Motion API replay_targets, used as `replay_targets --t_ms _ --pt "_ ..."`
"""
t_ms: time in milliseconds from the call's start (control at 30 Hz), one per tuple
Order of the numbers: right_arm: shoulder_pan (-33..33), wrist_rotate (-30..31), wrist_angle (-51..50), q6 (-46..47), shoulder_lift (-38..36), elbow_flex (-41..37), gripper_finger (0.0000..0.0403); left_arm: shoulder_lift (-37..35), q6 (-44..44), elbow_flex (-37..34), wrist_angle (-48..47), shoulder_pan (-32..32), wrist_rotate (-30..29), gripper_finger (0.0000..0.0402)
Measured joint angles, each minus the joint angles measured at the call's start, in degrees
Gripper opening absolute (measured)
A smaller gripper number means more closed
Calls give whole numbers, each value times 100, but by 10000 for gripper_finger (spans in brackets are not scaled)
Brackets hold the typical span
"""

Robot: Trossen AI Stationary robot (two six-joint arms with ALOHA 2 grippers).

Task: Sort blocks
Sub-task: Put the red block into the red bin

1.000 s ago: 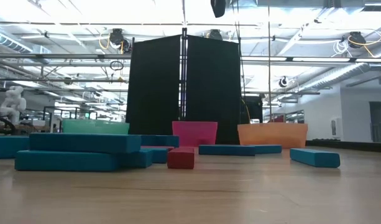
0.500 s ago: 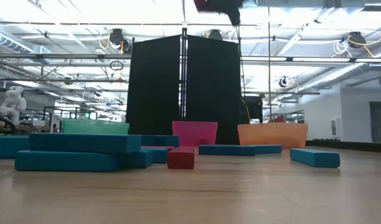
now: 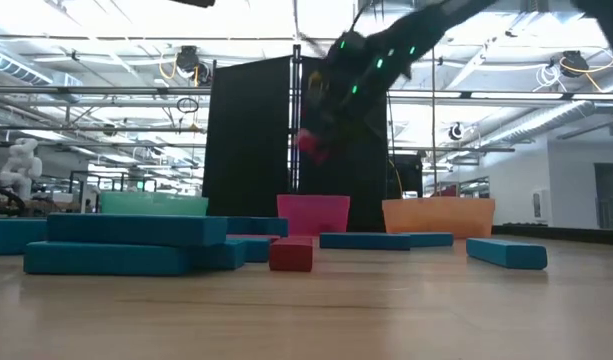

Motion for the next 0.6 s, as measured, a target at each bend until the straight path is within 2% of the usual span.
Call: replay_targets --t_ms 200,500,600 --pt "-326 -126 -68 235 690 280 36 0 -283 0 -209 0 0 190" --pt "-624 -155 -998 224 1458 1190 36 -2 -390 0 -202 0 0 190" --pt "-601 -166 -1467 173 1743 1560 60 -2 -396 0 -202 0 0 190"
